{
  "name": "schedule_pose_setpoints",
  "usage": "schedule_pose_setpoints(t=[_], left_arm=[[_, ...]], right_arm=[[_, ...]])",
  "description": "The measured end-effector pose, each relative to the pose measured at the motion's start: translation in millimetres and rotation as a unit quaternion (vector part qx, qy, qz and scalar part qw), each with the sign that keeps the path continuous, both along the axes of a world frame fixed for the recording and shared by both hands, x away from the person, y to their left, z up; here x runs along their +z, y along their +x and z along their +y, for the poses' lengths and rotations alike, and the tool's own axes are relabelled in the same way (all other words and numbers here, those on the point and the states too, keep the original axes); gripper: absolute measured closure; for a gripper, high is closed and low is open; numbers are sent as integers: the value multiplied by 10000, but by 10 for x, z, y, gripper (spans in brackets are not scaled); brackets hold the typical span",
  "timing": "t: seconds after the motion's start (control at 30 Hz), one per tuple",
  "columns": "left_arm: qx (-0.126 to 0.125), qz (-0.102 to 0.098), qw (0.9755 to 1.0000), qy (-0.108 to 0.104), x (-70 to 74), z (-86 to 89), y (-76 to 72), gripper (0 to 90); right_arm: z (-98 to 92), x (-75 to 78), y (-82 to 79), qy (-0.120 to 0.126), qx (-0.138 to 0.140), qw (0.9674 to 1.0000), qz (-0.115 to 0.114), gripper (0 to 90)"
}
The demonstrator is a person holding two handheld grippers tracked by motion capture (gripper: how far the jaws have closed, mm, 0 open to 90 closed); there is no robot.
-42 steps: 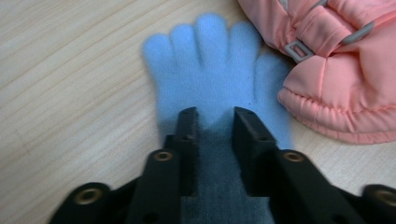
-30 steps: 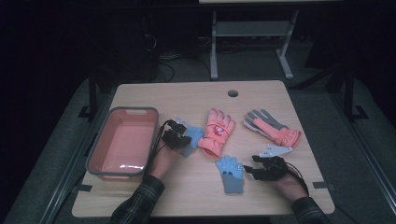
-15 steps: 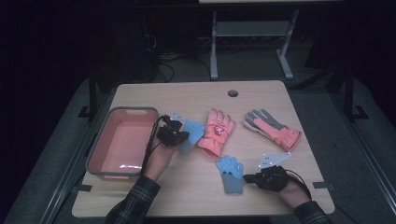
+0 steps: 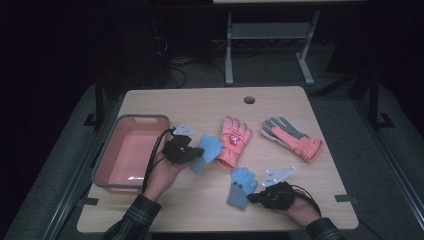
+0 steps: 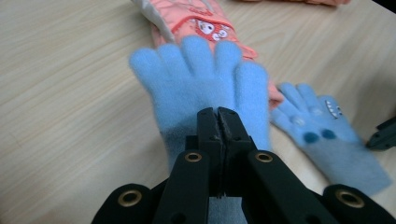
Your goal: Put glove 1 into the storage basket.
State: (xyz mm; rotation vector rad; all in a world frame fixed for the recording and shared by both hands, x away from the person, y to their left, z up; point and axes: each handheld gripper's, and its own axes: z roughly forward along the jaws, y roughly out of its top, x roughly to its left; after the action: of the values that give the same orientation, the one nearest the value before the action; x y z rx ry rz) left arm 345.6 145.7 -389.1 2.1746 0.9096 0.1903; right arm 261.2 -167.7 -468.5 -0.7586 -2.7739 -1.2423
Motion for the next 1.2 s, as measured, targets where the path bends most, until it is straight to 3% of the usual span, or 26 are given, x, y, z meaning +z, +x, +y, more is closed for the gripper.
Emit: schedule_pose_setpoints(t=[0.43, 0.57, 0.63, 0.7, 0.83, 1.1, 1.2], left_arm=[[-386, 95, 9992, -78, 1, -40, -118, 889], [-506, 82, 9986, -139, 10, -105, -150, 889], [-612, 71, 9980, -167, 13, -155, -168, 889], [-695, 67, 9973, -213, 18, -222, -196, 889], [-903, 52, 9956, -235, 27, -366, -240, 889], [-1232, 183, 9921, -139, -95, -652, -313, 888], [-1343, 260, 9906, -52, -165, -730, -335, 888]], right_arm=[[496, -35, 62, -35, 329, 9995, 0, 900], [445, 15, 76, 42, 256, 9996, -103, 900], [263, 75, 105, 178, -43, 9996, -193, 858], [192, 92, 123, 213, -142, 9994, -215, 845], [-77, 120, 186, 226, -613, 9972, -365, 726], [-449, 74, 316, 133, -1454, 9873, -629, 498], [-517, 51, 356, 113, -1691, 9836, -613, 445]])
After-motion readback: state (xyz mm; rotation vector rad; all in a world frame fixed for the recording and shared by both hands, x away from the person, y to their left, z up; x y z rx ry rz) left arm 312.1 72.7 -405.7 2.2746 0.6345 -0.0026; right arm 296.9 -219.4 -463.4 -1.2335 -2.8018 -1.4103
